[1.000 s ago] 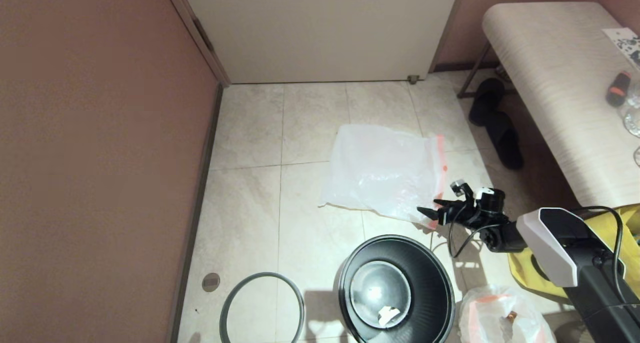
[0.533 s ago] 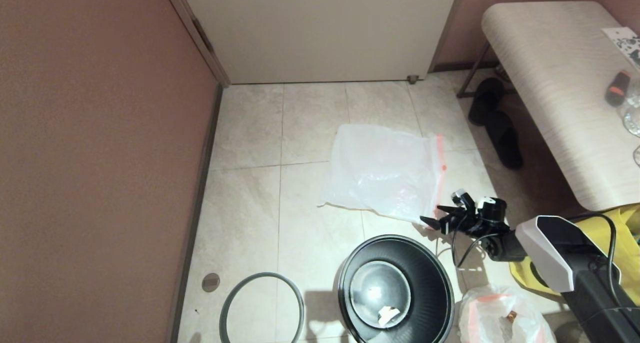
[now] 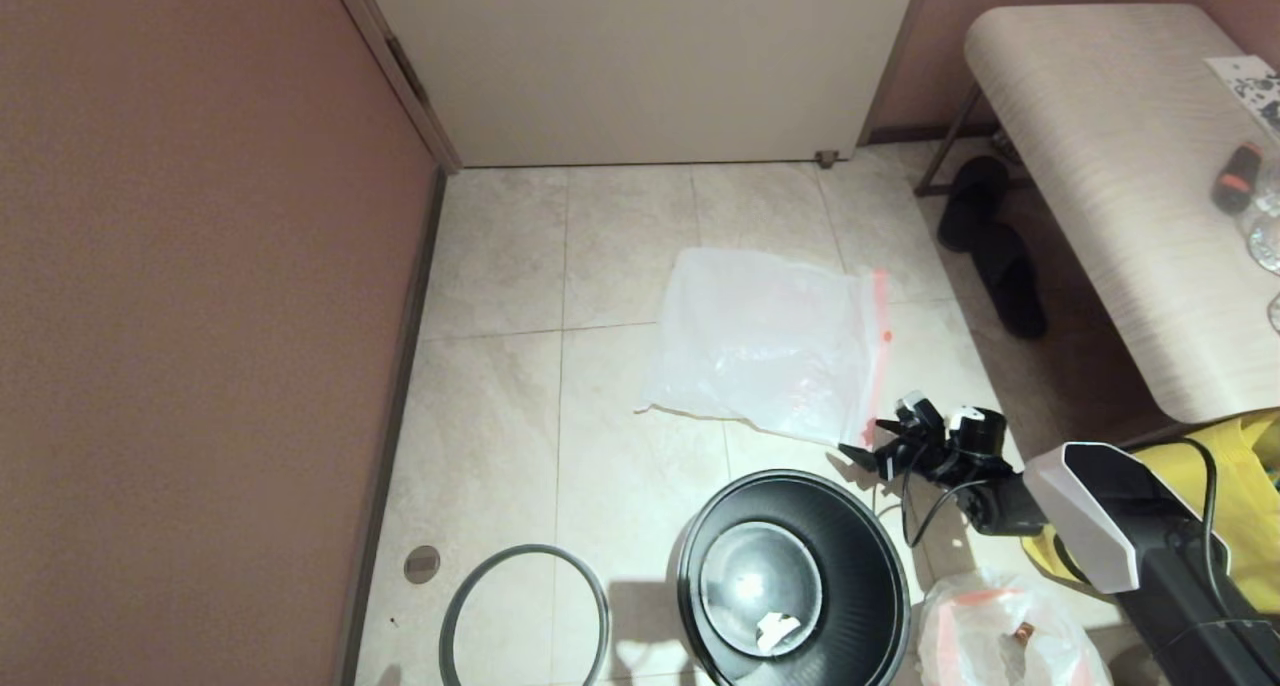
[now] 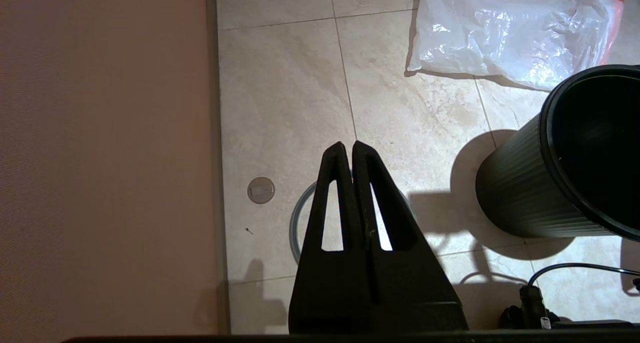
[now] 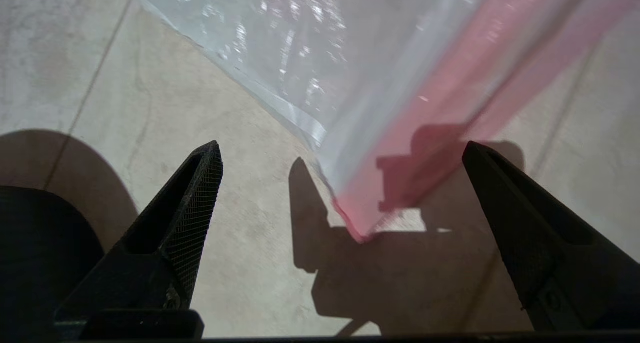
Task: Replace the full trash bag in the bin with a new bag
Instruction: Pick up a new trash bag
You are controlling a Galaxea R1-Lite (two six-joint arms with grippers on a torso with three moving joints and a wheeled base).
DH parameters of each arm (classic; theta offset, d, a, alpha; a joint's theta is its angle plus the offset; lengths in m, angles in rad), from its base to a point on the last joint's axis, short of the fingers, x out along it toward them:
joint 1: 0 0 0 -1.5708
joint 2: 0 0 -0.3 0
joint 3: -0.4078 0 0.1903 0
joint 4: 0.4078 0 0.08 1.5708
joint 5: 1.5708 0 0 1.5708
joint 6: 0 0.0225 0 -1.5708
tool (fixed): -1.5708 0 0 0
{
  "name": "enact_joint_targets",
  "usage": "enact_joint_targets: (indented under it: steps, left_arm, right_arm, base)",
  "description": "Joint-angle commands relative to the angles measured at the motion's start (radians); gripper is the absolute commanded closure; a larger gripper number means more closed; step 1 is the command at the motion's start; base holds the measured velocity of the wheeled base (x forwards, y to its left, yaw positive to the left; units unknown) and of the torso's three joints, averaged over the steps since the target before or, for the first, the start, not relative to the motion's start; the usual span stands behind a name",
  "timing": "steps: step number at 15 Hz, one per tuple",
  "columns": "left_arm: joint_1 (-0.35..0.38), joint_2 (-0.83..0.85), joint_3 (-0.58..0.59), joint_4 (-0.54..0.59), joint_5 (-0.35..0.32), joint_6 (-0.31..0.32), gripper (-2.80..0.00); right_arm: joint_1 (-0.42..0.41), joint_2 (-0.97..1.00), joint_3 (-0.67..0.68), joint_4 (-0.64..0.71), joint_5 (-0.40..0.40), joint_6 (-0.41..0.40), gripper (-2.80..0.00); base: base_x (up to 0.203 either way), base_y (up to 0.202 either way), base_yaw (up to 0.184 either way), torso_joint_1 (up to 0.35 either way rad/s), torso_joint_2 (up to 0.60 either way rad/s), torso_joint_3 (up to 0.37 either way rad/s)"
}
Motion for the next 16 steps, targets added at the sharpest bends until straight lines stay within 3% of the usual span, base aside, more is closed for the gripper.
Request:
enact_joint_targets:
  steps: [1, 16]
  left_arm:
    - [0.0, 0.001, 0.0, 0.0, 0.0, 0.0, 0.0]
    - [0.0, 0.001, 0.0, 0.0, 0.0, 0.0, 0.0]
  right_arm:
    - [-0.01, 0.007, 0.003, 0.016, 0.009, 0.003, -2.8]
    - [0.027, 0.007, 0.013, 0.147, 0.04, 0.028, -2.8]
  base:
    - [0.0, 0.0, 0.0, 0.0, 0.0, 0.0]
    - [0.0, 0.0, 0.0, 0.0, 0.0, 0.0]
